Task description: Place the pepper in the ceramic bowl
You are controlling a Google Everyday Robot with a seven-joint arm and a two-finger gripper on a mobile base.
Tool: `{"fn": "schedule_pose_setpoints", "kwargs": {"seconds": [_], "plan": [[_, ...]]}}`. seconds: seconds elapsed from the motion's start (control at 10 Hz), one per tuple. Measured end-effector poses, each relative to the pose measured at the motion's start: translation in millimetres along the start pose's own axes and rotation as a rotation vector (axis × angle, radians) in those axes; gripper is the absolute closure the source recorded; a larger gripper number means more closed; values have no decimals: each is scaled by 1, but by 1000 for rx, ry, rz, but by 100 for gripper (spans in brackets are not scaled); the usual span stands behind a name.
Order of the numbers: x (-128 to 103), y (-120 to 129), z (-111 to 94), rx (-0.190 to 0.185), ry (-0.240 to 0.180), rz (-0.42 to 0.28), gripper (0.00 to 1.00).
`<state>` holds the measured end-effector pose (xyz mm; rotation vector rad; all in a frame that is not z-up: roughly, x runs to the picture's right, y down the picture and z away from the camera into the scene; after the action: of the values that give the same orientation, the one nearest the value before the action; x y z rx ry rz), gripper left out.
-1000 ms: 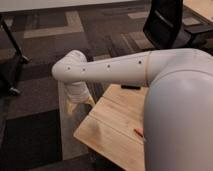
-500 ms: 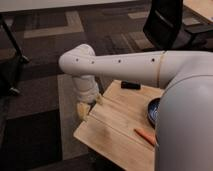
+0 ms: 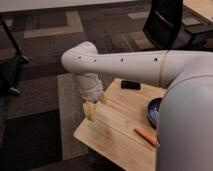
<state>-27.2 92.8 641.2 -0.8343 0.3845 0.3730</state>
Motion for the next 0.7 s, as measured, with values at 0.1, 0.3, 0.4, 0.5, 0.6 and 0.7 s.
{"fn": "schedule_pose_setpoints", "kwargs": {"seconds": [0.1,0.3,0.4,0.5,0.6,0.7], "plan": [[-1,-1,1,2,-26,-1,35],[15,-5,11,23,-166,20,35],[22,-5,15,35,-198,30,35],[34,-4,22,47,-225,39,35],[58,-3,34,62,-248,48,35],[76,-3,44,70,-256,54,35]]}}
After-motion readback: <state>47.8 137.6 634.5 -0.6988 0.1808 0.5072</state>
